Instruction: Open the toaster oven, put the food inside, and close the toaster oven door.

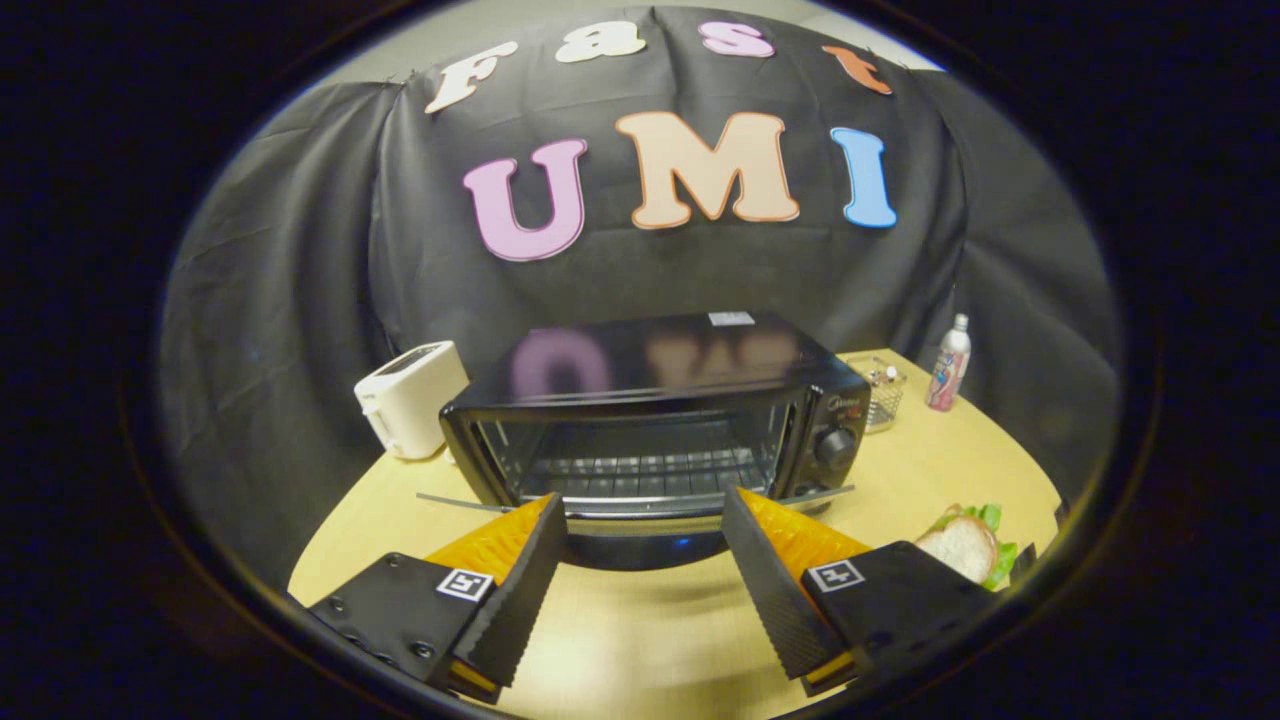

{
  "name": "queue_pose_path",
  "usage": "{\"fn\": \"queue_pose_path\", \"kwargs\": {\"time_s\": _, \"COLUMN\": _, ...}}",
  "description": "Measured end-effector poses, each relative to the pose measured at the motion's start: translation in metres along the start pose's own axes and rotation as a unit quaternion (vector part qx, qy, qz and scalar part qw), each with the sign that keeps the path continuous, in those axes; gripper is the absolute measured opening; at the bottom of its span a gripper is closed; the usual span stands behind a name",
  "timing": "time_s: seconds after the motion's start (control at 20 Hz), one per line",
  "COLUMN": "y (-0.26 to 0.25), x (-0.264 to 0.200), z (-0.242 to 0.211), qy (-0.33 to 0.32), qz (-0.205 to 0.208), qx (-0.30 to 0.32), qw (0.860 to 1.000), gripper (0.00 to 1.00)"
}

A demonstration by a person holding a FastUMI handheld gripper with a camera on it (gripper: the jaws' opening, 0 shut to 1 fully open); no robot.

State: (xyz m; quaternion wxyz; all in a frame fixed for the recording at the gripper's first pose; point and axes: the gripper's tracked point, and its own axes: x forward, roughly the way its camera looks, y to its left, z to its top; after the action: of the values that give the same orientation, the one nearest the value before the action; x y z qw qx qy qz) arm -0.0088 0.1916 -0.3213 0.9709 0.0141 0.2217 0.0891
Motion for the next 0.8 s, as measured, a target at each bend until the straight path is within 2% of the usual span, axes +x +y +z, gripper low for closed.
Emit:
{"fn": "queue_pose_path", "kwargs": {"time_s": 0.35, "y": -0.014, "x": -0.019, "z": -0.057, "qy": 0.092, "qz": -0.011, "qx": -0.005, "qw": 0.996, "gripper": 0.93}}
{"fn": "queue_pose_path", "kwargs": {"time_s": 0.45, "y": -0.02, "x": -0.025, "z": -0.091, "qy": 0.149, "qz": -0.017, "qx": -0.019, "qw": 0.988, "gripper": 0.92}}
{"fn": "queue_pose_path", "kwargs": {"time_s": 0.65, "y": -0.021, "x": -0.021, "z": -0.149, "qy": 0.212, "qz": -0.013, "qx": -0.028, "qw": 0.977, "gripper": 0.9}}
{"fn": "queue_pose_path", "kwargs": {"time_s": 0.8, "y": -0.025, "x": -0.014, "z": -0.168, "qy": 0.239, "qz": -0.012, "qx": -0.028, "qw": 0.97, "gripper": 0.9}}
